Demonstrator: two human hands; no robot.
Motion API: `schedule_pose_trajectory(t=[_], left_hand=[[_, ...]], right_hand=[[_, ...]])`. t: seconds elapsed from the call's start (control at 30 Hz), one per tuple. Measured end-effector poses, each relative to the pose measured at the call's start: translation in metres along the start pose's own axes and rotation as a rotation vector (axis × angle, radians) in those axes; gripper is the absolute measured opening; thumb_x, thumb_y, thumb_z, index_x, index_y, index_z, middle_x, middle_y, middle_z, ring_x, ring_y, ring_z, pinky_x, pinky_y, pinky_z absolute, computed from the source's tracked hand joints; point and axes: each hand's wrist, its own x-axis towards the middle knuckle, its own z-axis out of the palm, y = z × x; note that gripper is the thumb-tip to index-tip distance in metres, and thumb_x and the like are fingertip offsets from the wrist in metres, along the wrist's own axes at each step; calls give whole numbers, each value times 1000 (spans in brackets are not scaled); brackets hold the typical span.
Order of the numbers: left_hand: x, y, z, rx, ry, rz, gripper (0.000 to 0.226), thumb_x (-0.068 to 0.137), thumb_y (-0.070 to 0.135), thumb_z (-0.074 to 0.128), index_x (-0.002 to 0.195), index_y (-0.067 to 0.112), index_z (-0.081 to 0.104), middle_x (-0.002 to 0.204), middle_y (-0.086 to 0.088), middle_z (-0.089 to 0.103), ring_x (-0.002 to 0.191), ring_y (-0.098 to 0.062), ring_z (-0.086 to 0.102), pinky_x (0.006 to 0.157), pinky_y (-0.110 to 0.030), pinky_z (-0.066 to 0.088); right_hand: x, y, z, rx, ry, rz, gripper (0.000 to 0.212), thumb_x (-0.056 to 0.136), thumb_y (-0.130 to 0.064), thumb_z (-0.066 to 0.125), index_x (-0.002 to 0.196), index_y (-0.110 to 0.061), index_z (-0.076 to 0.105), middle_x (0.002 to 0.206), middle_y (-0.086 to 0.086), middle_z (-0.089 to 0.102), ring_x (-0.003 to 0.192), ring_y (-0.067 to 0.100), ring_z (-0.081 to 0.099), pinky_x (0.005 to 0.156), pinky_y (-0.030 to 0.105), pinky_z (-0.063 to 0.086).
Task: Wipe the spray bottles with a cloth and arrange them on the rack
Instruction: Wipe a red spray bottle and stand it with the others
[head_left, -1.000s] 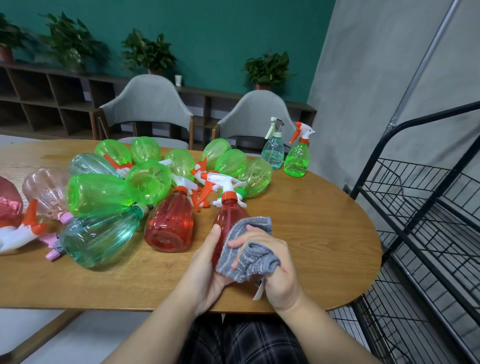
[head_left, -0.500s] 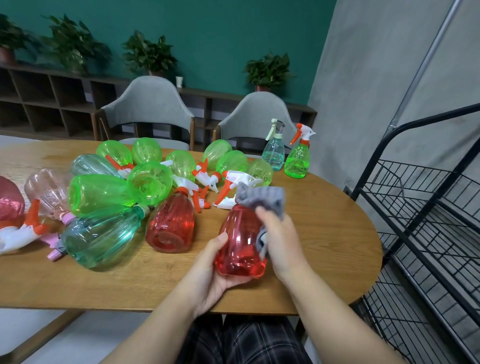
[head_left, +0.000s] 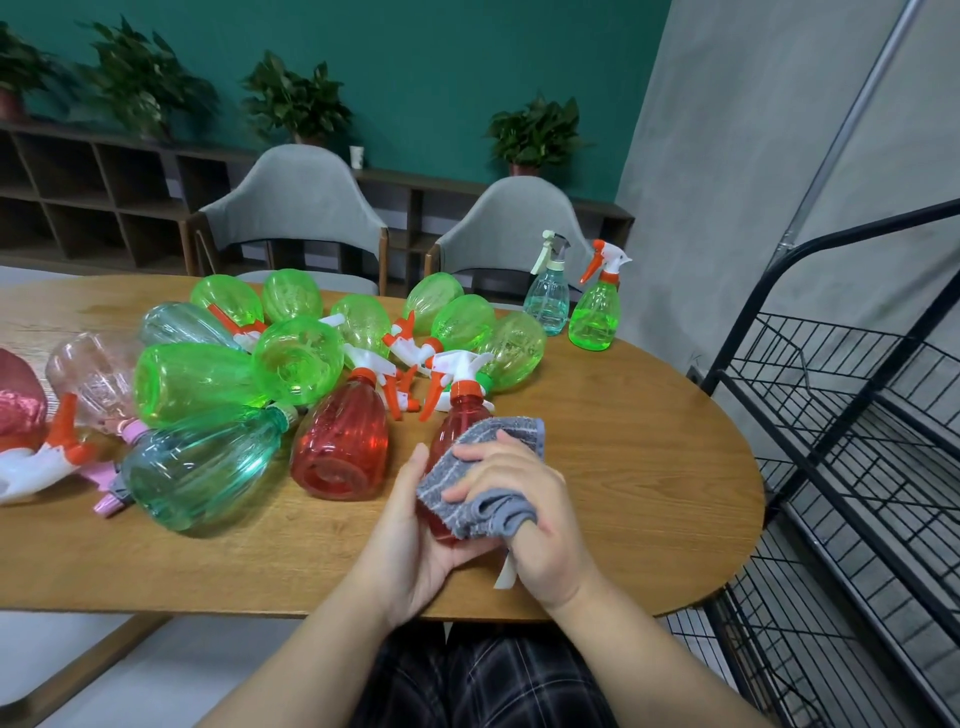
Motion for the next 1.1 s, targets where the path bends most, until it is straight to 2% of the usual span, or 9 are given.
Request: schedule_pose_trajectory(t=[0.17, 0.27, 0.33, 0.43, 0.57, 0.63, 0.7, 0.9, 1.1], left_hand=[[2, 0, -1, -41, -8, -21, 71, 81, 59, 44, 126, 5, 60, 122, -23, 66, 102, -30, 70, 72, -41, 61], [4, 0, -4, -24, 15, -28, 71, 75, 57, 52, 120, 3, 63, 113, -22, 70, 89, -30, 73, 66, -41, 62], [3, 0, -6, -30, 29, -27, 68, 72, 54, 58, 117, 4, 64, 104, -21, 72, 77, -27, 73, 56, -34, 61], [2, 1, -7, -16, 33, -10, 73, 68, 53, 74, 122, 6, 60, 105, -20, 71, 79, -27, 72, 59, -34, 60], [3, -2, -7, 27, -16, -10, 68, 70, 41, 80, 125, 8, 59, 111, -19, 71, 89, -29, 72, 63, -40, 61], [4, -3, -6, 42, -23, 9, 56, 75, 38, 72, 121, 9, 60, 105, -16, 73, 86, -26, 73, 62, -41, 61], [5, -4, -7, 59, -16, 18, 50, 80, 37, 57, 122, 12, 60, 104, -13, 74, 85, -23, 73, 64, -42, 61], [6, -4, -6, 97, 3, 25, 50, 84, 41, 52, 126, 15, 59, 120, -16, 69, 100, -28, 70, 79, -50, 59], [5, -3, -6, 84, 6, 6, 58, 88, 53, 43, 128, 14, 58, 120, -16, 69, 104, -28, 69, 90, -49, 55]], right_hand=[[-5, -5, -5, 142, -4, 142, 31, 75, -29, 54, 59, -6, 67, 70, -6, 70, 71, 13, 67, 87, 25, 45], [3, -22, -9, 619, 319, 437, 30, 72, -15, 44, 48, -9, 60, 52, 5, 62, 56, 17, 61, 77, 32, 49], [10, -21, -14, 911, 596, 671, 30, 84, -12, 38, 66, -3, 60, 62, 13, 63, 65, 25, 63, 82, 40, 48], [23, -18, -20, 994, 719, 792, 26, 96, -24, 46, 94, -6, 64, 87, 15, 68, 84, 29, 64, 87, 42, 49], [33, -19, -12, 610, 375, 667, 19, 97, -24, 48, 93, -15, 64, 83, 6, 63, 68, 19, 63, 65, 28, 49], [30, -18, -7, 257, 138, 470, 25, 96, -18, 47, 106, -34, 64, 111, -8, 67, 102, 1, 63, 87, 20, 47], [22, -10, -4, -35, 0, 254, 41, 84, -18, 44, 113, -45, 56, 127, -30, 52, 129, -13, 36, 108, 16, 28], [12, 0, -7, 17, 37, 185, 35, 75, -13, 48, 98, -14, 74, 110, -21, 63, 122, -2, 50, 104, 16, 33], [3, 3, -5, 51, 40, 77, 35, 75, -31, 49, 83, -12, 77, 103, 0, 72, 107, 13, 63, 108, 27, 31]])
